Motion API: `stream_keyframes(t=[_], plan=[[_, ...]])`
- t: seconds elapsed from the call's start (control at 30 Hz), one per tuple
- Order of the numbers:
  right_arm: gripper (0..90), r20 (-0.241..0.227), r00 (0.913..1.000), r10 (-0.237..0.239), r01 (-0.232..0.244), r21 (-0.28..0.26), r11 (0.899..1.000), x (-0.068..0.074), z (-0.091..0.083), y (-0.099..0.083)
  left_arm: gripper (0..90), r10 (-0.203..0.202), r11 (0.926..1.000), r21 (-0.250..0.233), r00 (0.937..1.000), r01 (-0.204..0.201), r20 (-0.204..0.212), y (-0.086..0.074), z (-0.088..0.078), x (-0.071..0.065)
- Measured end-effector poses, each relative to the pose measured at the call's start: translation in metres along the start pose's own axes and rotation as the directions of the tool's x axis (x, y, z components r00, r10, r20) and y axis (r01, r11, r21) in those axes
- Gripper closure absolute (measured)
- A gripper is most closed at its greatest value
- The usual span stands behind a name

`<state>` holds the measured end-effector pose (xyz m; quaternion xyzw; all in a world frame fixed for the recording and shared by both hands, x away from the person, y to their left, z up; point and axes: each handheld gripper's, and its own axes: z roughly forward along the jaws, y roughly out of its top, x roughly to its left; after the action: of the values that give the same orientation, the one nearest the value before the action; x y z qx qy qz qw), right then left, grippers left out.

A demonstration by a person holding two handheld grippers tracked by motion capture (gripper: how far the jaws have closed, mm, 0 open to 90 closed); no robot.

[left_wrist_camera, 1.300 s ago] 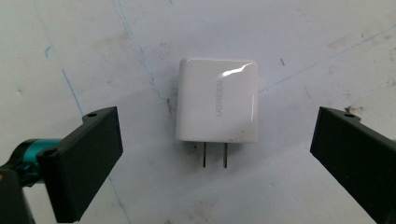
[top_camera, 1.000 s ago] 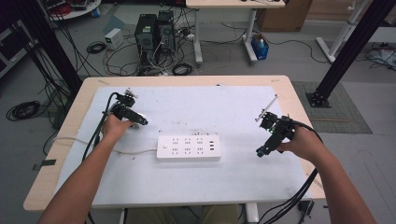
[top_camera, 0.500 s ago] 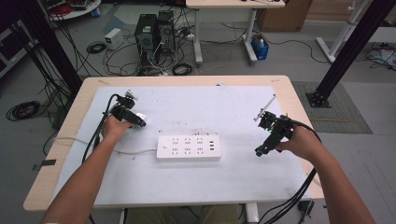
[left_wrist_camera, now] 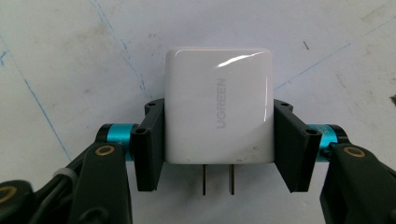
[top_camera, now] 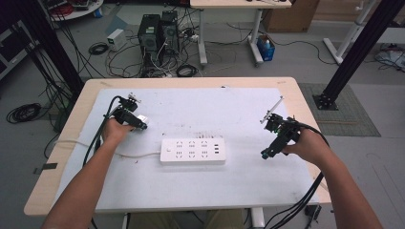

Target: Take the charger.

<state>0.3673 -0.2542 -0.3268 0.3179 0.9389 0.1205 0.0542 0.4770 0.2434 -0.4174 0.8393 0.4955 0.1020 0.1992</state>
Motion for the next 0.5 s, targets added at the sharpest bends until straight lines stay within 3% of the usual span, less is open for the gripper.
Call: stream_keyframes(t=[0.2, 0.5], plan=[[2.0, 0.006, 1.0, -0.003, 0.003, -0.001, 1.0, -0.001, -0.002, -0.002, 42.5, -0.008, 0.9998, -0.02, 0.9998, 0.009, 0.018, 0.0, -0.008, 0.001], [2.0, 0.02, 0.9997, 0.013, -0.013, -0.027, 1.0, 0.0, -0.005, -0.003, 42.5, 0.036, 0.9942, -0.103, 0.9986, -0.031, 0.04, -0.003, -0.041, -0.005]])
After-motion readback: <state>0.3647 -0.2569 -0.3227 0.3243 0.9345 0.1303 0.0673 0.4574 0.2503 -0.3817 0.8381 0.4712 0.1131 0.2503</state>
